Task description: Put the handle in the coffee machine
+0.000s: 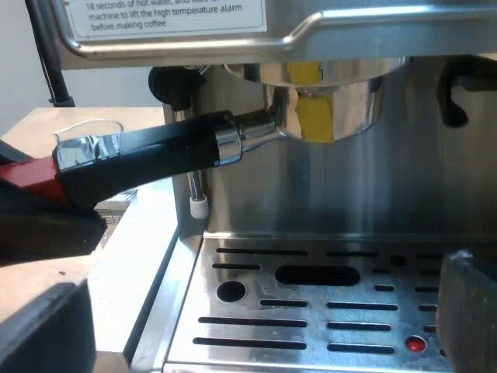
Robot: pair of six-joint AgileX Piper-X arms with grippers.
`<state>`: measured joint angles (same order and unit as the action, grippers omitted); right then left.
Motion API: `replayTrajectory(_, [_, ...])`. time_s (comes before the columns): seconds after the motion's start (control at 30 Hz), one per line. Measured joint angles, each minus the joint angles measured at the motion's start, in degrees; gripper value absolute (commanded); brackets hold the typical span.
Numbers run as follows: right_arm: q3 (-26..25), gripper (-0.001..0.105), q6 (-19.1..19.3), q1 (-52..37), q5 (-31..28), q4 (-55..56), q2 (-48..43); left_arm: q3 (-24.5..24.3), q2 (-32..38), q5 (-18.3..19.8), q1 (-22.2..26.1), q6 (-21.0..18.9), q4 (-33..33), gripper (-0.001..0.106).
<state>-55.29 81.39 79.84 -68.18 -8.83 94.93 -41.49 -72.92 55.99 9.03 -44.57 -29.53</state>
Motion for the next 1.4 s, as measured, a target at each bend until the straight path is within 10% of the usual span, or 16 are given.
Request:
replayTrajectory(0.93, [0.0,0.09,0.0,0.0,0.0,0.0,0.0,-4.31,1.05,-0.28,0.19,-3.87,-7.95,0.0])
replayTrajectory(1.23, [0.0,0.044,0.22,-3.01,1.09,0.0,0.0,-4.29,1.06,-0.26,0.19,-3.87,-8.21,0.0])
replayTrajectory(1.4, [0.0,0.041,0.22,-6.92,5.13,0.0,0.98,-4.36,1.06,-0.26,0.19,-3.87,-8.21,0.0])
